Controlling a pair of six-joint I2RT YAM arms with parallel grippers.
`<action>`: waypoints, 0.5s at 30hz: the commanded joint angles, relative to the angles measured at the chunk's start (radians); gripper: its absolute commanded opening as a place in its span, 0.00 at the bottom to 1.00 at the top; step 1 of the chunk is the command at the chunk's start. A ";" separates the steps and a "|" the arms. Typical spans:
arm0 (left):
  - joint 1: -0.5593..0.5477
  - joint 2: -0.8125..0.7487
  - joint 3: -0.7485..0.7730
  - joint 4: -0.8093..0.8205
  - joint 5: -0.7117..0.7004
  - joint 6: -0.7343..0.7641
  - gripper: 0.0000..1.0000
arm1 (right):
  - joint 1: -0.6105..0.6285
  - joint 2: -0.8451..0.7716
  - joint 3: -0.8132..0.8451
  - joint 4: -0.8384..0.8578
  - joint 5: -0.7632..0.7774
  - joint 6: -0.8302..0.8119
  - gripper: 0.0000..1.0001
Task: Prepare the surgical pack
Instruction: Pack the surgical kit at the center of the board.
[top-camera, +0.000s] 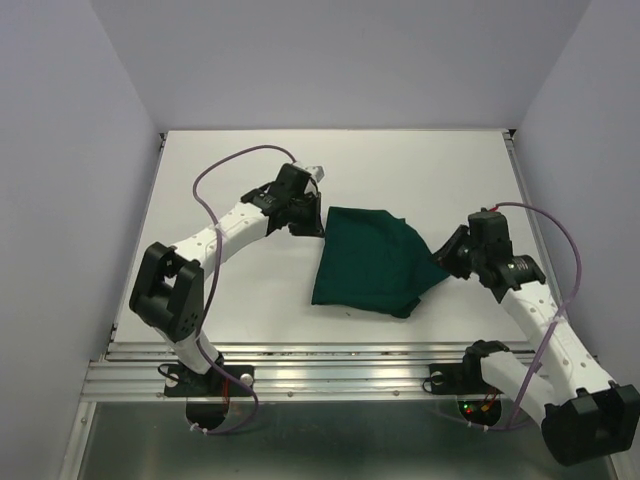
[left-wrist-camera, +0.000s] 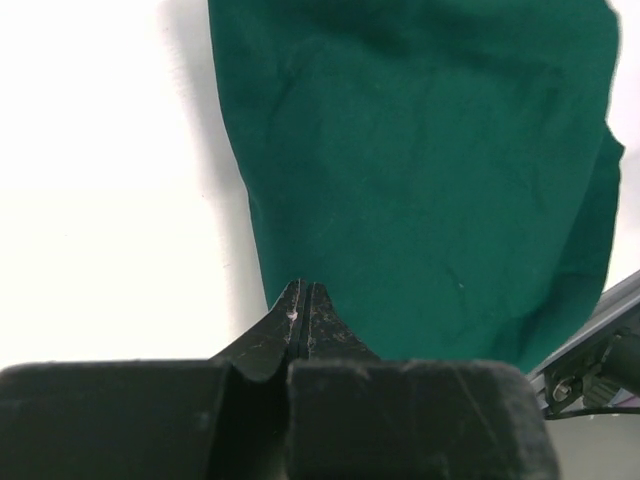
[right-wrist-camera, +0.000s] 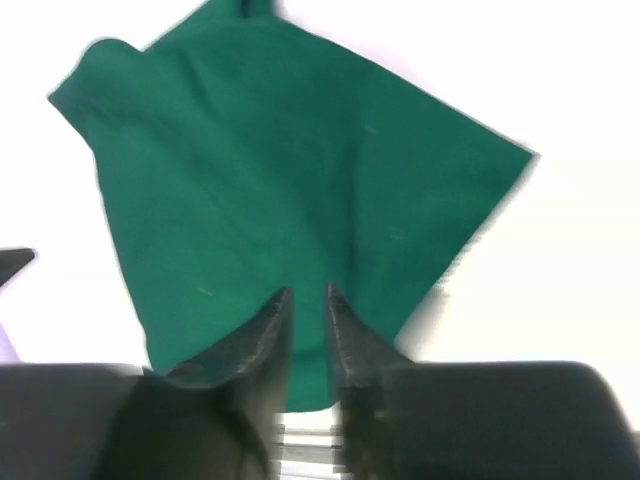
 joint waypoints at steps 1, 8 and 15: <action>-0.002 0.043 -0.051 0.061 -0.013 -0.013 0.00 | -0.006 0.091 0.035 0.142 -0.120 -0.061 0.14; -0.001 0.108 -0.143 0.119 0.010 -0.042 0.00 | 0.042 0.361 0.203 0.279 -0.182 -0.135 0.06; -0.002 0.092 -0.157 0.119 -0.005 -0.055 0.00 | 0.065 0.599 0.312 0.498 -0.410 -0.084 0.09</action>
